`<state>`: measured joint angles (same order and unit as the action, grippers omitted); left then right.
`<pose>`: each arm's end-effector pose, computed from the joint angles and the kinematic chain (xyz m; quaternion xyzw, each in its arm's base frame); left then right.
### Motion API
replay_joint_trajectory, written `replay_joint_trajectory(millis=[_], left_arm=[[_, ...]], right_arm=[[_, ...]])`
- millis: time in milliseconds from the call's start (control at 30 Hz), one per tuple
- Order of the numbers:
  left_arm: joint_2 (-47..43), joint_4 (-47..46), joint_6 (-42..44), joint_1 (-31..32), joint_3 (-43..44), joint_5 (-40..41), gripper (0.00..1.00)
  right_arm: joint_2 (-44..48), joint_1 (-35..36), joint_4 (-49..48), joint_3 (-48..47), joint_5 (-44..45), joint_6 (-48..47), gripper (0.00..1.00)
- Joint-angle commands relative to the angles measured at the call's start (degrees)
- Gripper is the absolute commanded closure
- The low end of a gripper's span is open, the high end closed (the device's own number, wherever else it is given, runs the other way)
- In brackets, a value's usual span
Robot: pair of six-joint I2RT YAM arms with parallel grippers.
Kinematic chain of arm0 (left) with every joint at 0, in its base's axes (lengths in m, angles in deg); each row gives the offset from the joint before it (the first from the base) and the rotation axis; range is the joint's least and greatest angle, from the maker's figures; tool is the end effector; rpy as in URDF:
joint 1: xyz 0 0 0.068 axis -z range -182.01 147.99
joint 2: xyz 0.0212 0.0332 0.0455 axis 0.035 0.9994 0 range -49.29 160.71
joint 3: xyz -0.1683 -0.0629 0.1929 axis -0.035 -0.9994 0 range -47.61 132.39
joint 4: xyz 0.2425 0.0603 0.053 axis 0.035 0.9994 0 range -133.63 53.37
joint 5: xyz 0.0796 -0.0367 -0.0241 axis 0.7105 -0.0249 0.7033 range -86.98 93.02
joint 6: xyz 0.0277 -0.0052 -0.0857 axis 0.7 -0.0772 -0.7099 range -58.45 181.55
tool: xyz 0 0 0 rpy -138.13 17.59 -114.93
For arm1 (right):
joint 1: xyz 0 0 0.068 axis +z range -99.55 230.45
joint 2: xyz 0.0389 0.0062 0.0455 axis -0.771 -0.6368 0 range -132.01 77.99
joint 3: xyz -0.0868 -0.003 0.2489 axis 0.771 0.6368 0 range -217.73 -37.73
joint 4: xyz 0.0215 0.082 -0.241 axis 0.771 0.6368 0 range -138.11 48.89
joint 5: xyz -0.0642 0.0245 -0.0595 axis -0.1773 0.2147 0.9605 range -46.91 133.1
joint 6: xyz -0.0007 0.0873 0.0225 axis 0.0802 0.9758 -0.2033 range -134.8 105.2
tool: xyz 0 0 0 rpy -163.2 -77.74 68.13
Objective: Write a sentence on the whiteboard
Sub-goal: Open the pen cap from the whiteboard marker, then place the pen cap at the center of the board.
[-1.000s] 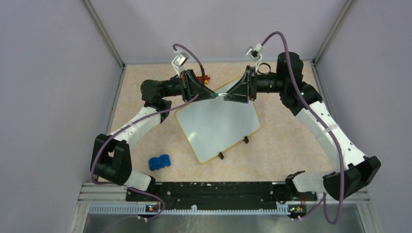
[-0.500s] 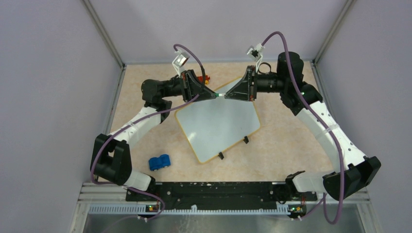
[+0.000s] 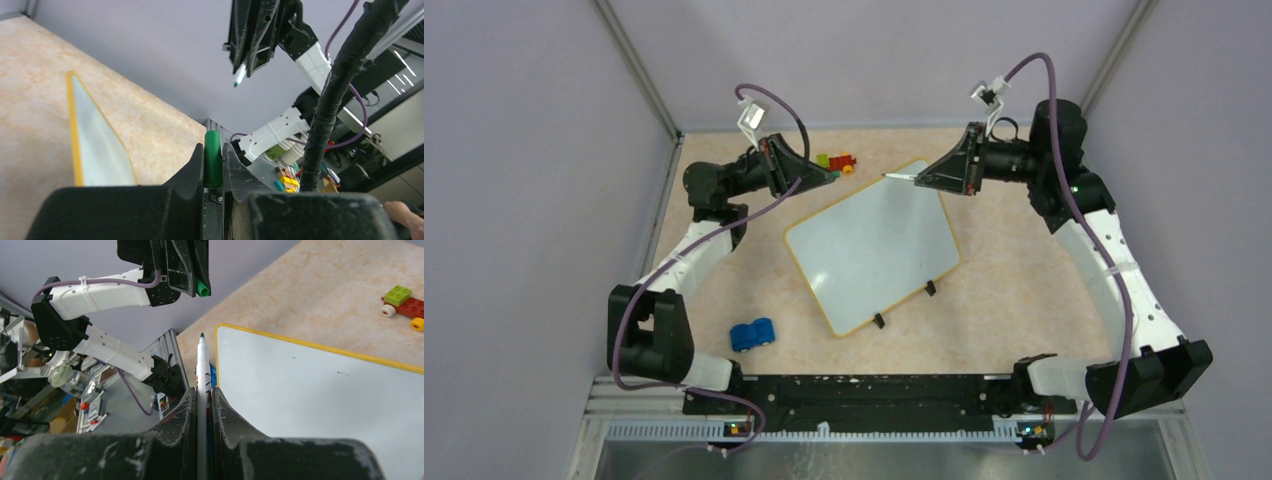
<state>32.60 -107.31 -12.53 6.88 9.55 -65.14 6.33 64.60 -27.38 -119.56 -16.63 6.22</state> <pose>0.2915 -0.1213 0.3856 0.2338 0.5730 -0.6760 0.4000 0.2514 0.1352 0.4352 -0.2777 0.6849 0.5326 0.4125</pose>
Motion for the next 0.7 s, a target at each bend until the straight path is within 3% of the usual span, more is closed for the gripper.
replay_joint_trajectory(millis=[0,100,167,233,267,333,400,467,667], left_arm=[[-3.7,1.1,1.5,-4.2,0.9,-2.2,1.0],[-4.5,13.3,10.2,-8.2,3.7,-4.7,1.0],[-4.6,38.0,28.5,-11.5,10.1,-4.1,1.0],[-2.4,72.6,54.5,-12.7,20.8,5.1,1.0],[-1.0,84.0,65.1,-12.7,25.7,10.6,1.0],[1.5,99.0,75.9,-13.1,32.1,22.0,1.0],[3.8,105.7,80.2,-13.9,33.7,32.3,1.0],[5.1,109.5,84.9,-15.1,32.1,37.0,0.99],[7.7,111.5,93.2,-15.7,23.7,51.1,0.96]], right_arm=[[3.1,-4.6,-1.8,0.4,-4.8,-0.4,1.0],[3.6,-9.0,-1.9,1.4,-6.9,-0.4,1.0],[3.8,-12.2,-1.2,1.5,-8.5,-1.1,1.0],[3.6,-13.8,1.5,0.9,-9.2,-3.4,1.0],[3.5,-15.2,3.5,0.6,-9.2,-5.2,1.0],[3.2,-16.0,8.4,-0.4,-8.2,-9.9,1.0],[3.1,-16.0,12.1,-0.6,-6.5,-13.3,1.0],[3.2,-16.0,14.3,0.2,-5.6,-15.7,1.0],[3.9,-16.0,18.2,3.7,-2.6,-22.9,1.0]])
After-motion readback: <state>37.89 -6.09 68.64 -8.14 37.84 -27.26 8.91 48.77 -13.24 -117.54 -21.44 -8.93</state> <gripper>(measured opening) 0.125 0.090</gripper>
